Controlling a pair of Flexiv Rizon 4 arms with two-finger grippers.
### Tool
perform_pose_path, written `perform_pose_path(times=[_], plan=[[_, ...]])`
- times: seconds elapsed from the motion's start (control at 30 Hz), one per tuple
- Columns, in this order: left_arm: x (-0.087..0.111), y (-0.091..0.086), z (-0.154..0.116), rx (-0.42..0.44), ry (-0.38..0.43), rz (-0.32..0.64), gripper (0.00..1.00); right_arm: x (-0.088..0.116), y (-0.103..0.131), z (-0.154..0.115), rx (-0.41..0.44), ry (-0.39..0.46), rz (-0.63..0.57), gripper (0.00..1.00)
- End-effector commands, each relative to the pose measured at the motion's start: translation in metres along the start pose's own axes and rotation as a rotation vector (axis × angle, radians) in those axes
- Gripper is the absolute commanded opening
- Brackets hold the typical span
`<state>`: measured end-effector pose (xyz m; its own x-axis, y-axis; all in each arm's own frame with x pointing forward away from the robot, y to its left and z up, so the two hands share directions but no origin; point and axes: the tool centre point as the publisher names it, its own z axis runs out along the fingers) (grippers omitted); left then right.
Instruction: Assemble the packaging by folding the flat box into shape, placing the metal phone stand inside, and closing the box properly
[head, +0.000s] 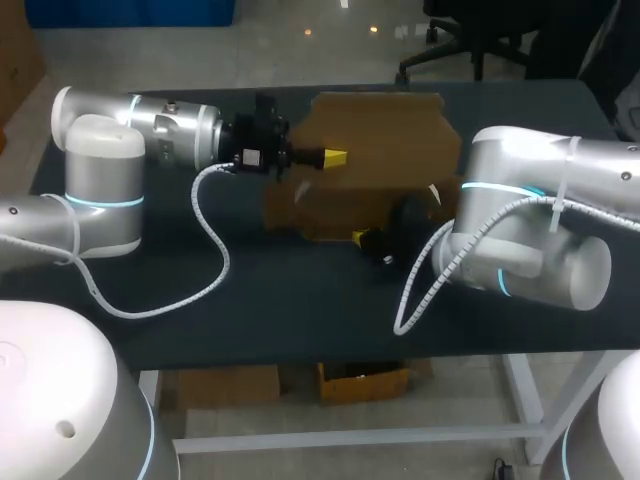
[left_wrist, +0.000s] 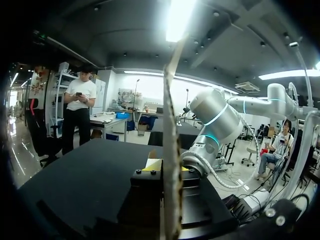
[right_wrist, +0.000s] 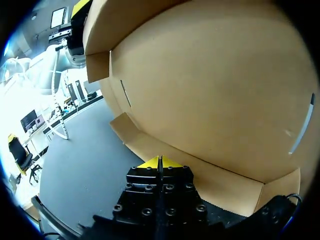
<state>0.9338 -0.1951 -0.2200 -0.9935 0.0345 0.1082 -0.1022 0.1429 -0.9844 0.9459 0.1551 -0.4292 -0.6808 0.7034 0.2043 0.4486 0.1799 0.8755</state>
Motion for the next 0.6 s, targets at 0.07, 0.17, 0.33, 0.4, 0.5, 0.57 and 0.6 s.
perform_pose_path(times=[0.07, 0.17, 0.33, 0.4, 0.5, 0.57, 0.6], plan=[[0.0014, 0.003, 0.0003, 0.002, -0.004, -0.003, 0.0, -0.0005, -0.0055, 0.0042, -0.003, -0.007, -0.001, 0.0], [0.0013, 0.0032, 0.0, 0.002, -0.006, -0.004, 0.0, -0.0005, -0.0055, 0.0042, -0.003, -0.007, -0.001, 0.0], [-0.0001, 0.0037, 0.0004, -0.004, -0.009, -0.005, 0.0, -0.0005, -0.0055, 0.0042, -0.003, -0.007, -0.001, 0.0], [-0.0009, 0.0037, 0.0007, -0.004, -0.012, -0.006, 0.0, -0.0005, -0.0055, 0.0042, -0.003, -0.007, -0.001, 0.0], [-0.0016, 0.0033, 0.0011, -0.004, -0.015, -0.003, 0.0, -0.0005, -0.0055, 0.0042, -0.003, -0.007, -0.001, 0.0], [-0.0023, 0.0026, 0.001, 0.002, -0.018, -0.003, 0.0, -0.0005, -0.0055, 0.0042, -0.003, -0.007, -0.001, 0.0], [-0.0026, 0.0023, 0.0009, 0.004, -0.02, -0.002, 0.0, -0.0005, -0.0055, 0.0042, -0.003, -0.007, -0.001, 0.0]])
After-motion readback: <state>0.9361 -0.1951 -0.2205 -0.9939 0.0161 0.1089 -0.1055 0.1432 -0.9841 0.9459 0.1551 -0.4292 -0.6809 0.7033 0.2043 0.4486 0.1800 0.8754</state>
